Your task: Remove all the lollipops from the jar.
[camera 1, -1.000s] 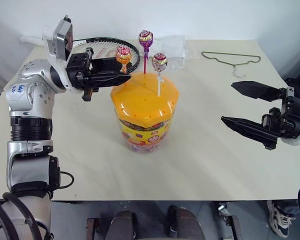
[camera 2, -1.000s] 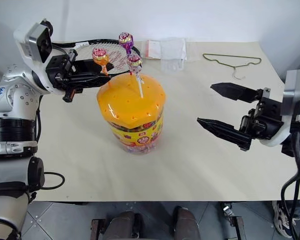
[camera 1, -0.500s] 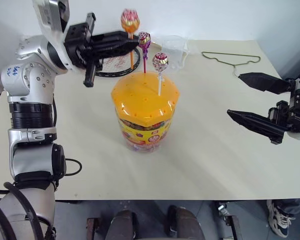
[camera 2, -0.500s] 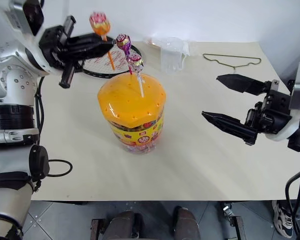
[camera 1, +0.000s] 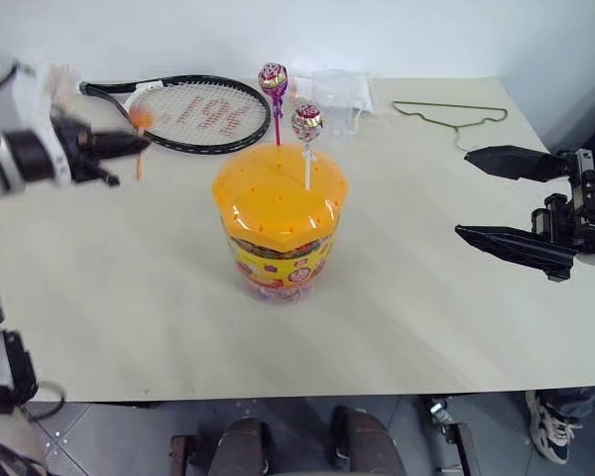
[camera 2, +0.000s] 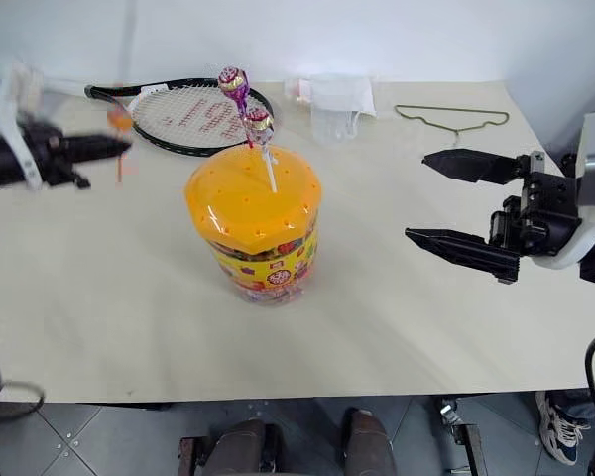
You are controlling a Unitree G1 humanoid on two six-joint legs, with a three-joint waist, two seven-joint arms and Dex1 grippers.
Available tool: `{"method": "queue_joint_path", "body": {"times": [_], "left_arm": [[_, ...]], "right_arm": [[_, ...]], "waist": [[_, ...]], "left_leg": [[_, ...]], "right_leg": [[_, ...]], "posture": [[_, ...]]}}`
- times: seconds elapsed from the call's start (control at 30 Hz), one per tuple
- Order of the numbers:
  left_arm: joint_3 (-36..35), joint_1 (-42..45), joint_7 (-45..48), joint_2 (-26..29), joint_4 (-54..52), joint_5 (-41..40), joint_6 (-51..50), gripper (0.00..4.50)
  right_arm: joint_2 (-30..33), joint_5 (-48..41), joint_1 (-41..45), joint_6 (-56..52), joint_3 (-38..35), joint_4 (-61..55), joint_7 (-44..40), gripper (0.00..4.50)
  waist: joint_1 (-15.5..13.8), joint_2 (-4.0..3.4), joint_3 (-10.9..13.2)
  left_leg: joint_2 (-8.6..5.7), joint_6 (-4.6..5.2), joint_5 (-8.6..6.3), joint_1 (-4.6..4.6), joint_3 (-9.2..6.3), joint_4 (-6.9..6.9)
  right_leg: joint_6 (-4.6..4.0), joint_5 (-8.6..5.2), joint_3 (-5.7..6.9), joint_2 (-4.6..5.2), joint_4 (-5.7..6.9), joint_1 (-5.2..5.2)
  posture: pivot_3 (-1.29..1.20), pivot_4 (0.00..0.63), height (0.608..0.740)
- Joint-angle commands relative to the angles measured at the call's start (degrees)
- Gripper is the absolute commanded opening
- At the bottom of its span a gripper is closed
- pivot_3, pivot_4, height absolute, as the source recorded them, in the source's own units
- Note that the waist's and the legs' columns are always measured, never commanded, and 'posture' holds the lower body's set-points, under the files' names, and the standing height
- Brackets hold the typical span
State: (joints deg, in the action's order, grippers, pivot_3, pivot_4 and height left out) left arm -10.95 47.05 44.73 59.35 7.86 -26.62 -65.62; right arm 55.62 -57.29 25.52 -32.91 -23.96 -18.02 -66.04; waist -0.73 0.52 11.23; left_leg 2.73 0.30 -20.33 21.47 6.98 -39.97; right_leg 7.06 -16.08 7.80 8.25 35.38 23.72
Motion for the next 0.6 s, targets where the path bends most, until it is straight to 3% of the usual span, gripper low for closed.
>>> {"method": "queue_joint_path", "body": {"times": [0.03, 0.27, 0.5, 0.6], "left_arm": [[-2.1, -6.5, -3.1, 4.2, -4.6, 1.2, -7.5, 0.03], [-0.9, -17.7, -10.8, 4.3, -3.8, 4.8, -15.0, 0.03], [1.6, -15.9, -13.1, 4.2, 1.0, 5.9, -18.7, 0.03], [2.8, -13.9, -13.4, 4.6, 3.6, 6.0, -19.9, 0.72]], "right_arm": [[-0.5, 0.7, 3.0, 1.0, 1.5, 1.4, -0.9, 4.5], [-3.7, 2.4, 4.8, 2.1, 4.2, 2.0, -0.7, 4.5], [-3.7, 3.4, 5.9, 2.3, 4.6, 3.1, -1.0, 4.5], [-3.6, 3.8, 5.9, 2.4, 4.6, 3.2, -1.0, 4.5]], "waist": [[-0.3, 0.07, 0.0], [-0.7, 0.12, 0.0], [-0.6, 0.13, 0.0], [-0.6, 0.13, 0.0]], "left_leg": [[0.0, 0.0, 0.0, 0.0, 0.0, -0.01], [0.01, -0.03, -0.02, 0.02, 0.05, -0.02], [0.01, -0.06, -0.03, 0.0, 0.12, -0.01], [0.01, -0.06, -0.03, 0.0, 0.17, -0.01]], "right_leg": [[0.0, 0.0, -0.01, 0.0, 0.01, 0.01], [-0.01, -0.01, -0.05, 0.0, 0.09, 0.08], [-0.03, -0.01, -0.09, 0.0, 0.14, 0.13], [-0.03, -0.02, -0.12, 0.0, 0.18, 0.17]], "posture": [[0.0, 0.15, 0.74], [0.0, 0.15, 0.74], [0.0, 0.15, 0.74], [0.0, 0.15, 0.74]]}}
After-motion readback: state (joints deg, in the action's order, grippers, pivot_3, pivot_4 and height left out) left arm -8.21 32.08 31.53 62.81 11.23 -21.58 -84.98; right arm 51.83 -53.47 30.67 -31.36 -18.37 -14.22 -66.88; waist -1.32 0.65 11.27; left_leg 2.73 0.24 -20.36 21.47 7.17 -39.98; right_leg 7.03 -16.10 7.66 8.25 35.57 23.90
